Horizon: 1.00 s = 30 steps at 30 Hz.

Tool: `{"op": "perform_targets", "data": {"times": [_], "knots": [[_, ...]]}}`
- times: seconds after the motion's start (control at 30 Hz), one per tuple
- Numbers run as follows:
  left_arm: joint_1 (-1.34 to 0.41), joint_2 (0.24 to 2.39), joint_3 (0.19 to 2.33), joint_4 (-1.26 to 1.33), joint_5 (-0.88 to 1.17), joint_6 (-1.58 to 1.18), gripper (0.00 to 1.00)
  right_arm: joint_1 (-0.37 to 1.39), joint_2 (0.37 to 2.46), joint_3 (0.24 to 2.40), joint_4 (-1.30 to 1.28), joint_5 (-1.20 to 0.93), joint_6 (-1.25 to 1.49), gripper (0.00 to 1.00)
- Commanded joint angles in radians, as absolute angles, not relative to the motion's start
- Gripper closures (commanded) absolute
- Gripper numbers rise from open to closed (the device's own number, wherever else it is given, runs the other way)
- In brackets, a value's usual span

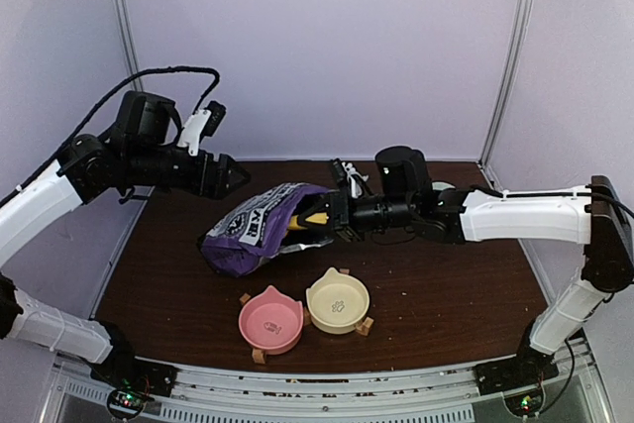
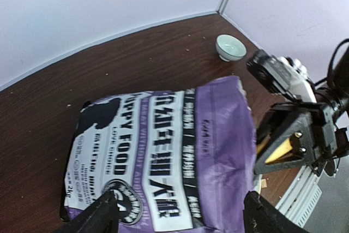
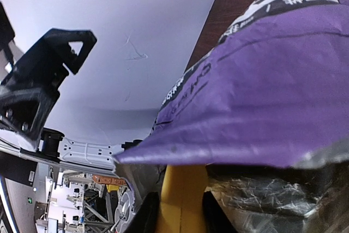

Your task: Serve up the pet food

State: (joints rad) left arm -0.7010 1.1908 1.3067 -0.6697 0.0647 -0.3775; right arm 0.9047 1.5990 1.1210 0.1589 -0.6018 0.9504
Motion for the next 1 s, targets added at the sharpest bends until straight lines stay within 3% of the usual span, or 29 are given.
{"op": "perform_targets", "data": {"times": [0.0, 0.23, 0.7, 0.8, 0.97], "knots": [[-0.827, 1.226, 1.370, -0.747, -0.036, -0.432, 0.18, 0.905, 1.596, 1.145, 0.362, -0.578, 0.998, 0.88], [-0.973, 1.316, 1.478, -0.825, -0.187, -0.449, 0.12, 0.905, 1.615, 1.137, 0.405, -0.565, 1.019, 0.88], [-0.981, 1.443, 1.546, -0.913, -0.386, -0.413, 0.05, 0.904, 1.612, 1.126, 0.403, -0.546, 1.022, 0.88], [-0.981, 1.452, 1.544, -0.913, -0.392, -0.414, 0.17, 0.904, 1.608, 1.119, 0.396, -0.546, 1.022, 0.88], [-0.982, 1.440, 1.534, -0.916, -0.417, -0.442, 0.65, 0.900, 1.579, 1.082, 0.415, -0.530, 1.033, 0.88]]}}
